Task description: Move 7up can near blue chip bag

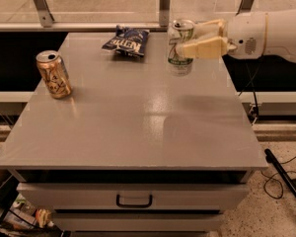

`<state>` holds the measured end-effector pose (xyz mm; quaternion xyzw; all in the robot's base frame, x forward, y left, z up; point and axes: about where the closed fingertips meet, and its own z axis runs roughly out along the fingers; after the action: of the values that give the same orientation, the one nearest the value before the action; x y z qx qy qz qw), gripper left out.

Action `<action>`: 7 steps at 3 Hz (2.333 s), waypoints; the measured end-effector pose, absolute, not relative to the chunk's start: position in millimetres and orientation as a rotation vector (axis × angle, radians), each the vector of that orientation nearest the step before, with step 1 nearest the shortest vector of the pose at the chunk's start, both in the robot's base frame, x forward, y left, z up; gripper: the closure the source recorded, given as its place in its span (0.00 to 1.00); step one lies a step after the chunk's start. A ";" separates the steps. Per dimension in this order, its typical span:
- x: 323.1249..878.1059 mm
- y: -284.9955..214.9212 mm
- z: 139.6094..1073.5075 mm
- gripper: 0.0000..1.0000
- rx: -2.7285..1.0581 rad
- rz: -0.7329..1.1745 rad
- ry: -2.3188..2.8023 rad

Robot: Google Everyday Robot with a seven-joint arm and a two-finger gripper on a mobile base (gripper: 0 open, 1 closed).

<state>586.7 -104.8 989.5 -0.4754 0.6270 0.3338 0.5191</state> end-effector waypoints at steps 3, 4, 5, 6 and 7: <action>724.9 -97.7 1015.8 1.00 -1.055 0.566 1.546; 754.7 -91.5 992.9 1.00 -1.024 0.531 1.600; 777.2 -93.2 965.4 1.00 -0.964 0.554 1.622; 794.8 -94.4 941.0 1.00 -0.911 0.588 1.631; 805.8 -94.8 922.8 1.00 -0.887 0.583 1.653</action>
Offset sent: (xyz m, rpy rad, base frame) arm 0.1578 -0.0066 0.0505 -0.0719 -0.1381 -0.2166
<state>805.8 -94.8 922.8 -0.3755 0.6998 0.2469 0.5553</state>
